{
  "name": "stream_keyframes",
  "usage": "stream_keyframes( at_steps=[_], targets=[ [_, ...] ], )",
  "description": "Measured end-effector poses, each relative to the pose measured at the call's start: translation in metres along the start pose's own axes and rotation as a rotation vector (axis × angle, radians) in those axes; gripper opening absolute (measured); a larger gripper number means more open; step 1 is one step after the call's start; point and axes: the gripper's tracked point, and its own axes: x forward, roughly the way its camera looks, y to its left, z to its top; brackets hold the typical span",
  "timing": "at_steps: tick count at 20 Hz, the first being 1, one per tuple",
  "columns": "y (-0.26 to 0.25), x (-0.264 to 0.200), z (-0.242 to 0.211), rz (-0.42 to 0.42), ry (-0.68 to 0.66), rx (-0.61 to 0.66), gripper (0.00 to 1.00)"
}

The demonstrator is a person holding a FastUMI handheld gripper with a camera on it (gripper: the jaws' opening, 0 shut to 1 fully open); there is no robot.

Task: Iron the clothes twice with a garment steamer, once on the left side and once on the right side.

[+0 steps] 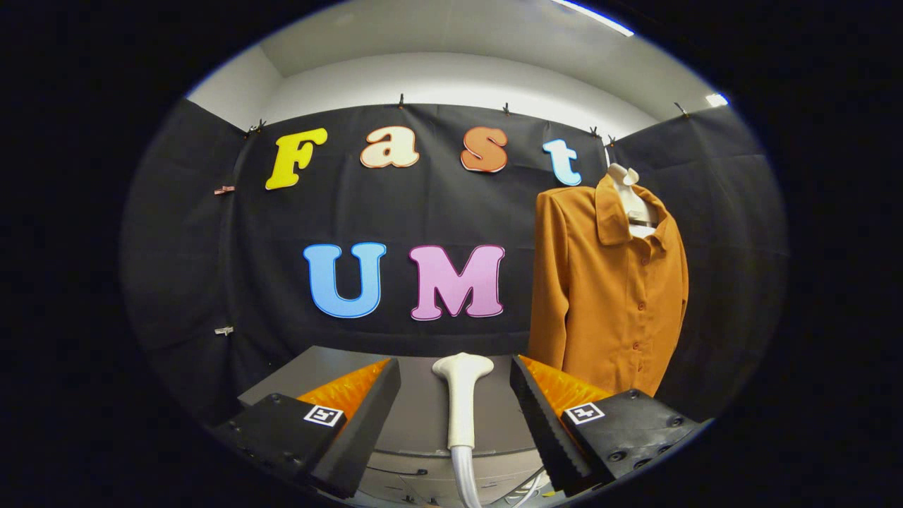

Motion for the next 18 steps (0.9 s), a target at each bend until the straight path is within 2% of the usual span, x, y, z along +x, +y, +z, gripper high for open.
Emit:
stream_keyframes(
  at_steps=[6, 10, 18],
  targets=[
    [-0.001, 0.069, -0.039, 0.037, 0.14, -0.016, 0.98],
    [-0.004, 0.103, -0.07, 0.028, 0.247, -0.021, 0.98],
    [-0.01, 0.142, -0.126, 0.014, 0.453, -0.006, 0.98]
  ],
)
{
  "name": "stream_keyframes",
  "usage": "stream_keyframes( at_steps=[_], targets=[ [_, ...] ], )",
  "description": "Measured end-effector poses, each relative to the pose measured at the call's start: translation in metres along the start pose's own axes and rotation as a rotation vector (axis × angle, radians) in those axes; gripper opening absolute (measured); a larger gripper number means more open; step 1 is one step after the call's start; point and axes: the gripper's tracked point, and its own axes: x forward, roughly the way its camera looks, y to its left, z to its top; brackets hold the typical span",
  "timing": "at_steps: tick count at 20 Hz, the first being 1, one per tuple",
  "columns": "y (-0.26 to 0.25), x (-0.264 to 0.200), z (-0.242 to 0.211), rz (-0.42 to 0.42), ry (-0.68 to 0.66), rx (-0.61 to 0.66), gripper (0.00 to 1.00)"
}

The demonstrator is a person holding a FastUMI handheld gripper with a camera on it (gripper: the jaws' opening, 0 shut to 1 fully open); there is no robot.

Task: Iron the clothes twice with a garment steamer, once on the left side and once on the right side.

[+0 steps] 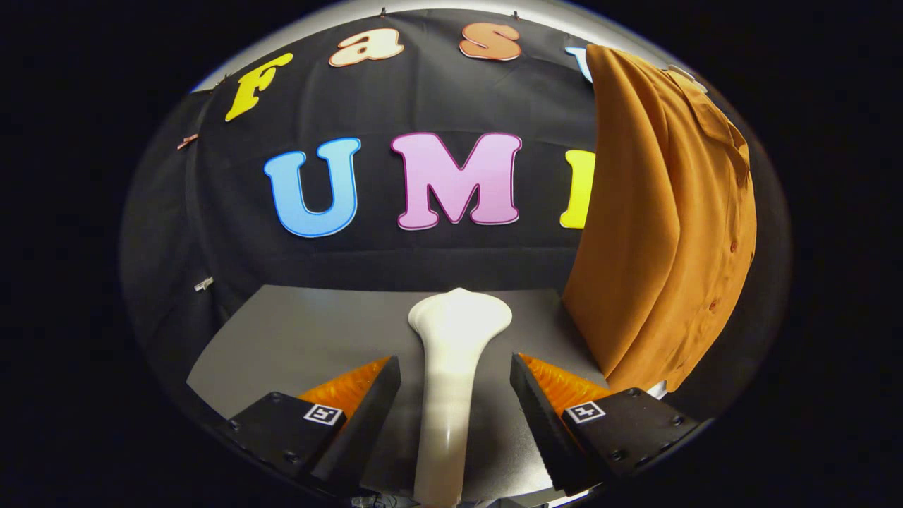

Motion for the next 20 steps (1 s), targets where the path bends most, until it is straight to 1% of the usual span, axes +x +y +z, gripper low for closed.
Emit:
stream_keyframes(
  at_steps=[6, 7, 8, 10, 12, 14, 16, 17, 20],
  targets=[
    [0.003, 0.021, -0.022, 0.008, 0.103, -0.036, 0.99],
    [0.002, 0.022, -0.026, 0.007, 0.12, -0.038, 0.96],
    [0.001, 0.024, -0.031, 0.007, 0.142, -0.039, 0.92],
    [0.005, 0.024, -0.035, 0.026, 0.175, -0.028, 0.77],
    [0.008, 0.028, -0.037, 0.03, 0.173, -0.048, 0.56],
    [0.015, 0.026, -0.035, 0.062, 0.168, -0.061, 0.5],
    [0.024, 0.024, -0.031, 0.102, 0.147, -0.037, 0.44],
    [0.024, 0.022, -0.029, 0.101, 0.131, -0.041, 0.41],
    [0.028, 0.011, -0.018, 0.135, 0.081, -0.048, 0.41]
  ],
)
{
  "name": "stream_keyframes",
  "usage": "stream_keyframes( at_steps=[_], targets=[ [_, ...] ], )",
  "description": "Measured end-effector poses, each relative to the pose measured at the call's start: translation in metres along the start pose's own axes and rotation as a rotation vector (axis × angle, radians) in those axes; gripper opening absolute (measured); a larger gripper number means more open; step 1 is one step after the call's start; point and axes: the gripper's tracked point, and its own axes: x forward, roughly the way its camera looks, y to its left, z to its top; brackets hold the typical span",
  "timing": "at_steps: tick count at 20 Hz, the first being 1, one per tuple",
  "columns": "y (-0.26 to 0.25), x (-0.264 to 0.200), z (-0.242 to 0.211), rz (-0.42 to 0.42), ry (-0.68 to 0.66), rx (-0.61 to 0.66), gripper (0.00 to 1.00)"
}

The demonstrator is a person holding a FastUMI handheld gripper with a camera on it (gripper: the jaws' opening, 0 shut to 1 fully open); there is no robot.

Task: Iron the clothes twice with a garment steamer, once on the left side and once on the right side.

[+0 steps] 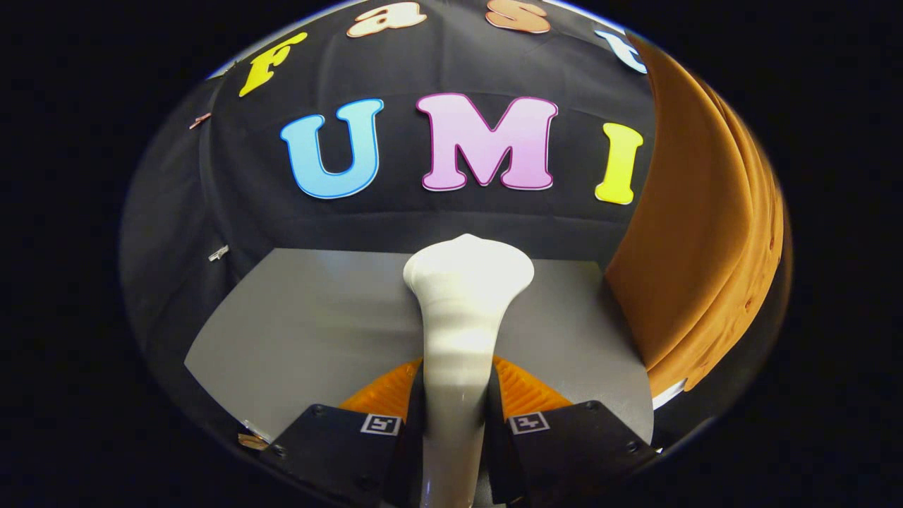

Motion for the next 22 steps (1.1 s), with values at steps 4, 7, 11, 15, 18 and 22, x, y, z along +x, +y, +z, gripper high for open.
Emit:
stream_keyframes(
  at_steps=[4, 7, 11, 15, 18, 22],
  targets=[
    [-0.002, -0.017, 0.011, 0.017, -0.062, 0.01, 0.4],
    [-0.003, -0.034, 0.019, 0.021, -0.106, 0.03, 0.4],
    [0.0, -0.061, 0.029, 0.031, -0.181, 0.065, 0.4],
    [-0.002, -0.095, 0.033, 0.005, -0.256, 0.11, 0.4],
    [-0.001, -0.127, 0.033, -0.019, -0.311, 0.143, 0.4],
    [0.002, -0.176, 0.029, -0.064, -0.398, 0.182, 0.4]
  ],
)
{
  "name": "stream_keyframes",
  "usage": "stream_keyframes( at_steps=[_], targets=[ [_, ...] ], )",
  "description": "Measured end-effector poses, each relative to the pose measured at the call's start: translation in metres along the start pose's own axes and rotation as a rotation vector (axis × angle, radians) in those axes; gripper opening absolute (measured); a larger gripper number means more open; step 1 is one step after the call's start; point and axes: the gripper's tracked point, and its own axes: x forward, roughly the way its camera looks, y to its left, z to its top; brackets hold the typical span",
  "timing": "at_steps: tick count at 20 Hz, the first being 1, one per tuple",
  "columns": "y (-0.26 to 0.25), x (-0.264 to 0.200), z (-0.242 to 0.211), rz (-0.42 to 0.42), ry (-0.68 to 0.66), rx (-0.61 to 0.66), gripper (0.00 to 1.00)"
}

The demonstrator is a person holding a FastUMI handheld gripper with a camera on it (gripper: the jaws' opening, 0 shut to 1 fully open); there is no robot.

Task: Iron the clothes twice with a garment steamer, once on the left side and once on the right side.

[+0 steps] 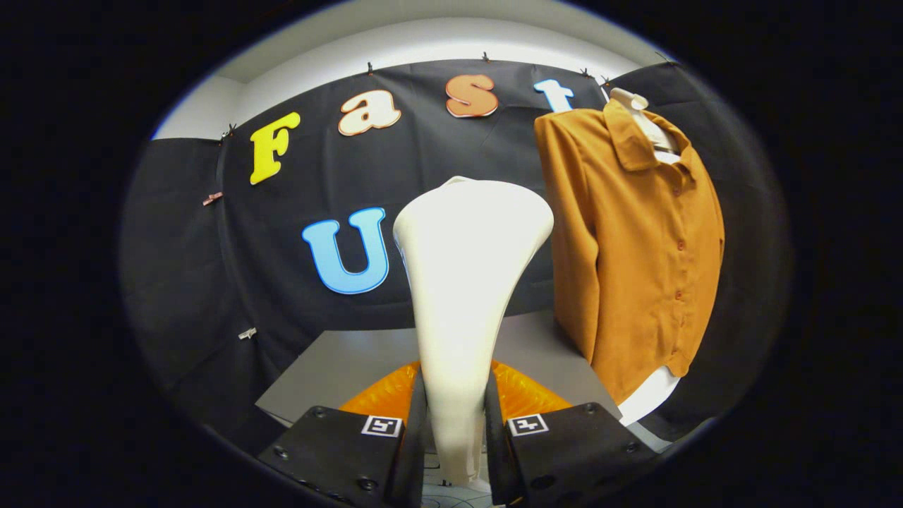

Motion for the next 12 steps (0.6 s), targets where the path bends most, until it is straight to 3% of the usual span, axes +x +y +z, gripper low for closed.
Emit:
stream_keyframes(
  at_steps=[7, 12],
  targets=[
    [-0.032, -0.066, 0.007, -0.116, -0.084, -0.013, 0.4],
    [-0.086, -0.077, 0.022, -0.161, -0.116, 0.002, 0.4]
  ],
)
